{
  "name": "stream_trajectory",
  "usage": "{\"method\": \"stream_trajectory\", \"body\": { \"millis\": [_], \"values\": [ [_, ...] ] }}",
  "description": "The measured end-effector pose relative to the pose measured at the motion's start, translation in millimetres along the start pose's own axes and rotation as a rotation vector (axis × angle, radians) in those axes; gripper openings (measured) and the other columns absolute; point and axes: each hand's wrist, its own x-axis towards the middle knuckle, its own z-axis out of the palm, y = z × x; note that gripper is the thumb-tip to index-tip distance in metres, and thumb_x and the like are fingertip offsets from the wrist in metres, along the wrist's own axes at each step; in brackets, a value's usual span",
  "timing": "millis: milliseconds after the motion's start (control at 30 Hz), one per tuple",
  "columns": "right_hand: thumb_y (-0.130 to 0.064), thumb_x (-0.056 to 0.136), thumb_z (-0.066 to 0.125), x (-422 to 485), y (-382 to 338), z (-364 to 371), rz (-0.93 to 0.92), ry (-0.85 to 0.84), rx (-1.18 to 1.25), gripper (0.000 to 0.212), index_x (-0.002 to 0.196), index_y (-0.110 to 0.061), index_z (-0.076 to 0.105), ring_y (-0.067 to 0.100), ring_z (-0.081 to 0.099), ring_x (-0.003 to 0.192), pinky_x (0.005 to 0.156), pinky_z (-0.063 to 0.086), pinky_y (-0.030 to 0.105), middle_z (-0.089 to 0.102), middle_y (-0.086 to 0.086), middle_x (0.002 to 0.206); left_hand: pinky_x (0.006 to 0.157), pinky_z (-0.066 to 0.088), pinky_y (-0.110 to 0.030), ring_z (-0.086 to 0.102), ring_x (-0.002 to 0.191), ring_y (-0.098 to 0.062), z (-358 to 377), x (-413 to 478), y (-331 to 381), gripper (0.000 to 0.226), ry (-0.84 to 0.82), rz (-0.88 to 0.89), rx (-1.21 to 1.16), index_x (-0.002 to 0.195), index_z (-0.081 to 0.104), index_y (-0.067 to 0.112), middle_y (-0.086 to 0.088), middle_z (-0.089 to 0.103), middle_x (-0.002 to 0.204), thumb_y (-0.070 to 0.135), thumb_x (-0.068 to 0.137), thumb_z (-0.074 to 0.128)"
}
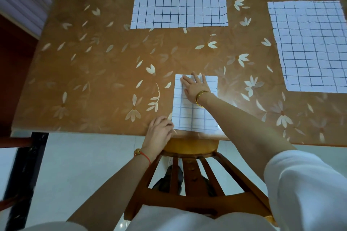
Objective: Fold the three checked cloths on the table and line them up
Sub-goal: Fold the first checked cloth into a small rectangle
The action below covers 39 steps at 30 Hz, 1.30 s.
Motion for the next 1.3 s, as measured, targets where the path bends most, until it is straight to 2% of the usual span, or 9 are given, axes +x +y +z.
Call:
{"method": "stream_trajectory", "body": {
  "millis": [133,233,433,533,633,867,1000,1133,1300],
  "values": [
    [-0.032,0.103,0.017,0.3,3.4,4.6,-0.010,0.020,0.044,0.055,0.155,-0.026,0.000,0.027,-0.009,0.150,0.119,-0.001,0.057,-0.003,-0.011,0.163,0.102,0.042,-0.039,0.052,0.115,-0.016,2.6,-11.5,3.2,0.013,-0.011,0.009,-0.023,0.097,0.079,0.020,0.008,0.071,0.105,0.020,0.087,0.070],
    [-0.030,0.103,0.025,-7.2,9.7,8.7,-0.003,0.146,0.162,0.055,0.155,-0.025,0.008,0.027,-0.002,0.150,0.120,0.004,0.053,0.003,-0.008,0.163,0.101,0.041,-0.037,0.051,0.114,-0.014,1.4,-9.3,3.8,0.016,0.002,-0.029,-0.055,0.103,0.077,0.020,0.008,0.069,0.108,0.022,0.089,0.068],
    [-0.030,0.097,0.046,-32.9,45.1,19.3,0.312,0.403,0.369,0.045,0.140,-0.015,0.042,0.030,0.039,0.128,0.104,0.032,0.040,0.042,0.008,0.143,0.097,0.048,-0.040,0.053,0.109,-0.014,-14.0,39.1,2.4,0.022,0.085,-0.212,-0.222,0.116,0.065,0.024,0.008,0.063,0.114,0.025,0.095,0.060],
    [-0.029,0.095,0.050,-40.6,68.1,28.0,0.455,0.408,0.456,0.044,0.135,-0.010,0.046,0.034,0.043,0.119,0.100,0.036,0.039,0.046,0.014,0.135,0.089,0.056,-0.040,0.057,0.105,-0.014,-17.8,74.0,-2.5,0.027,0.089,-0.283,-0.378,0.121,0.061,0.025,0.007,0.061,0.117,0.026,0.094,0.063],
    [-0.026,0.092,0.057,-43.5,84.4,28.2,0.502,0.399,0.591,0.043,0.131,-0.008,0.048,0.035,0.046,0.115,0.097,0.037,0.039,0.046,0.017,0.132,0.095,0.052,-0.043,0.057,0.108,-0.021,-25.1,107.1,-2.8,0.034,0.079,-0.294,-0.387,0.127,0.058,0.022,0.001,0.058,0.123,0.022,0.094,0.064],
    [-0.028,0.080,0.071,-20.8,99.4,23.4,0.456,0.308,0.799,0.049,0.122,-0.014,0.050,0.023,0.053,0.101,0.078,0.038,0.026,0.053,0.009,0.113,0.104,0.045,-0.046,0.054,0.122,-0.032,-22.1,175.1,-14.9,0.056,-0.030,-0.345,-0.372,0.135,0.052,0.015,-0.010,0.045,0.142,0.006,0.083,0.067],
    [-0.021,0.071,0.074,-2.7,101.0,20.7,0.453,0.250,0.844,0.060,0.121,-0.010,0.044,0.025,0.053,0.100,0.079,0.049,0.034,0.056,0.011,0.112,0.100,0.047,-0.044,0.058,0.111,-0.033,-18.9,194.5,-20.0,0.067,-0.073,-0.400,-0.300,0.140,0.046,0.017,-0.009,0.040,0.134,0.004,0.079,0.069],
    [-0.015,0.071,0.076,8.6,107.1,15.7,0.482,0.158,0.796,0.077,0.135,-0.003,0.037,0.027,0.054,0.095,0.082,0.050,0.033,0.041,0.014,0.126,0.096,0.050,-0.046,0.052,0.118,-0.030,-18.2,208.5,-30.2,0.068,-0.135,-0.384,-0.276,0.130,0.050,0.019,-0.009,0.040,0.127,0.002,0.070,0.079],
    [-0.013,0.074,0.075,10.4,111.8,12.2,0.402,0.149,0.734,0.045,0.111,-0.007,0.050,0.031,0.055,0.104,0.087,0.048,0.035,0.046,0.014,0.123,0.092,0.049,-0.047,0.053,0.112,-0.027,-28.5,219.9,-34.4,0.060,-0.235,-0.351,-0.233,0.104,0.045,0.029,-0.006,0.046,0.118,0.009,0.064,0.085]
  ]
}}
